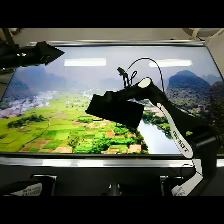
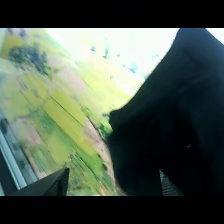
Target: Fold the shirts.
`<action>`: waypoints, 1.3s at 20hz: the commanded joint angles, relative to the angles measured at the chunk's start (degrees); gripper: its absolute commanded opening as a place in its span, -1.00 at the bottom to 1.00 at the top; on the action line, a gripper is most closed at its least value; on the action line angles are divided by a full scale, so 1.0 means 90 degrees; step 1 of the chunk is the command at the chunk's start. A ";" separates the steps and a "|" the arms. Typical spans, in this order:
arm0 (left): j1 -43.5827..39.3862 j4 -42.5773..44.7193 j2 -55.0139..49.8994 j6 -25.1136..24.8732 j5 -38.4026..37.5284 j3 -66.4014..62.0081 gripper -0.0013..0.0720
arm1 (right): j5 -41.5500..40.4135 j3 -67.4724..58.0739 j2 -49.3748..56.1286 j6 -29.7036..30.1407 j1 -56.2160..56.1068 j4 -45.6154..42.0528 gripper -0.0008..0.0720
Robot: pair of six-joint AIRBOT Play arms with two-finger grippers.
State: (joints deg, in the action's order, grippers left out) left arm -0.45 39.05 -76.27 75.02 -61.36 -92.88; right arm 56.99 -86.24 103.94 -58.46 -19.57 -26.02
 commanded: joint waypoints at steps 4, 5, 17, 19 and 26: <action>-0.0051 0.0627 0.0175 -0.0136 -0.0355 0.0155 -0.91 | 0.1576 -0.0024 -0.0668 0.0104 0.1377 -0.1239 0.79; -0.0051 0.0627 0.0175 -0.0160 -0.0355 0.0194 -0.91 | 0.1928 -0.0024 -0.0879 -0.0085 0.1773 -0.1826 0.85; -0.0194 0.0624 0.0175 -0.0175 -0.0352 0.0248 -0.91 | 0.0879 0.2317 -0.1110 -0.1059 0.2441 -0.2582 0.29; -0.0255 0.0624 0.0175 -0.0175 -0.0355 0.0248 -0.91 | 0.0619 0.2317 -0.0918 -0.1059 0.2212 -0.2327 0.29; -0.0316 0.0622 0.0175 -0.0175 -0.0352 0.0248 -0.91 | 0.0272 0.2106 -0.0804 -0.0243 0.2123 -0.1396 -0.93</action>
State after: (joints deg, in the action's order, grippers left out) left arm -3.16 44.62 -74.74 73.45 -64.55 -90.67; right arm 60.66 -66.13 96.77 -66.30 -1.17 -42.92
